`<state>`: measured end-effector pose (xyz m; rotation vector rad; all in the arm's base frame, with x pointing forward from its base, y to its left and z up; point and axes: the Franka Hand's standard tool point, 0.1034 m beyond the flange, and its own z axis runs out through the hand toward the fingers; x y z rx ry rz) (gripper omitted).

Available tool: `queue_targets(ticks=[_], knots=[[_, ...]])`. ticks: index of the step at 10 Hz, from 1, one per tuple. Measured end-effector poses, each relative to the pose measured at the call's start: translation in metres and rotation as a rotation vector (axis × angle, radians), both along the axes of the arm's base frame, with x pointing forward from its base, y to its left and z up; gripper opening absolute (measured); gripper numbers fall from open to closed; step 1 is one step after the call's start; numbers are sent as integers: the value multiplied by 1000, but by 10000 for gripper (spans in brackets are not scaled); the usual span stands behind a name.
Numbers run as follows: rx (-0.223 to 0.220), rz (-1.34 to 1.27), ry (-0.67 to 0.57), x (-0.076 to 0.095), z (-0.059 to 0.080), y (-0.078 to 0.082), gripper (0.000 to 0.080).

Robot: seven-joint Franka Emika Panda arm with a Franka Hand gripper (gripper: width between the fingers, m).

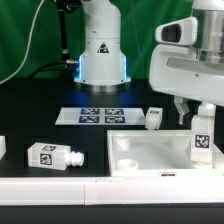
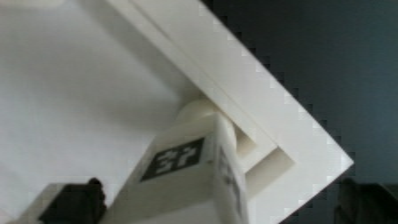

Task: Assemble one leg

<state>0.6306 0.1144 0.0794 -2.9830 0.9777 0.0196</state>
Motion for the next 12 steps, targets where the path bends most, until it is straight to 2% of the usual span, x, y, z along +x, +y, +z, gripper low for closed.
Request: queue_targets(ticks=[2, 4, 5, 6, 9, 12], knots=[[-6, 95, -9, 2, 1, -1, 649], [-6, 58, -9, 2, 1, -1, 647], [-5, 18, -9, 2, 1, -1, 494], [-6, -55, -9, 2, 1, -1, 294], [-7, -257, -8, 2, 1, -2, 285], [-13, -623, -1, 4, 0, -3, 285]])
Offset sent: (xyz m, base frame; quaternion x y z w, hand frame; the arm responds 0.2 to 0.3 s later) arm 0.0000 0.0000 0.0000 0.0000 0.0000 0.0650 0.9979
